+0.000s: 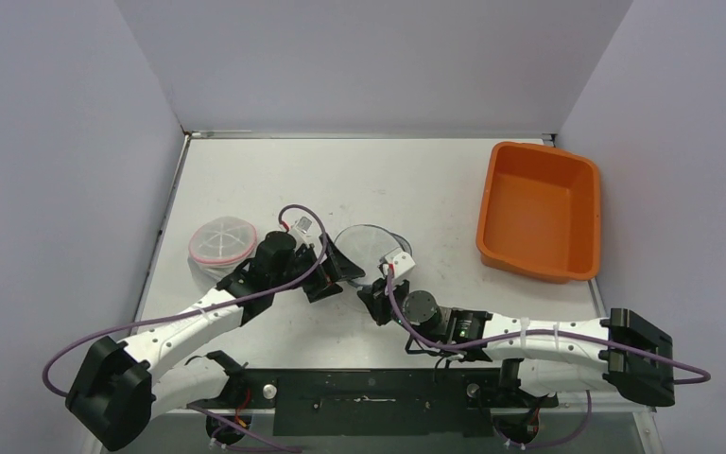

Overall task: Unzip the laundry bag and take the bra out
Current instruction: Unzip the laundry bag at the center of the board.

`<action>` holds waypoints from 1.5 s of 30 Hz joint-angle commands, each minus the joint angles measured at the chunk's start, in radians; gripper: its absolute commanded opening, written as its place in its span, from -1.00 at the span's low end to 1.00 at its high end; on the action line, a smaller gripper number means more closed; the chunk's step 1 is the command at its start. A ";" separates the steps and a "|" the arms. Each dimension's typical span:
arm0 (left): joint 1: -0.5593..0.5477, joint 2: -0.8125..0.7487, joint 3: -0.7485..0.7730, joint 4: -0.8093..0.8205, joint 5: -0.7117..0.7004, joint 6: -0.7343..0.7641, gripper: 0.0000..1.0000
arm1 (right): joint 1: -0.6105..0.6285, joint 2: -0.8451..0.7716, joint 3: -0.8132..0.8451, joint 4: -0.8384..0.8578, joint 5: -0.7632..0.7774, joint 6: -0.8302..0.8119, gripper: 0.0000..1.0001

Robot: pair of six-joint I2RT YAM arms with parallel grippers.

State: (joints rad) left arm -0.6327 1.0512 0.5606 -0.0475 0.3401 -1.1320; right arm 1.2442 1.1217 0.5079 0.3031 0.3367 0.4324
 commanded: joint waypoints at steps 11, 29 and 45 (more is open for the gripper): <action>0.009 0.055 0.006 0.175 -0.111 -0.061 0.02 | 0.002 -0.087 0.028 -0.005 0.003 0.016 -0.89; 0.023 0.072 -0.021 0.192 -0.128 -0.068 -0.97 | -0.022 -0.217 -0.020 -0.155 0.095 0.055 -0.89; 0.028 0.058 -0.040 0.191 -0.134 -0.075 -1.00 | -0.038 -0.300 -0.068 -0.243 0.223 0.108 -0.89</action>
State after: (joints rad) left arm -0.6205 1.1286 0.5297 0.1196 0.2440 -1.2205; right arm 1.2167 0.8410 0.4435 0.0647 0.4679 0.5163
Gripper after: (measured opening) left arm 0.042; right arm 0.062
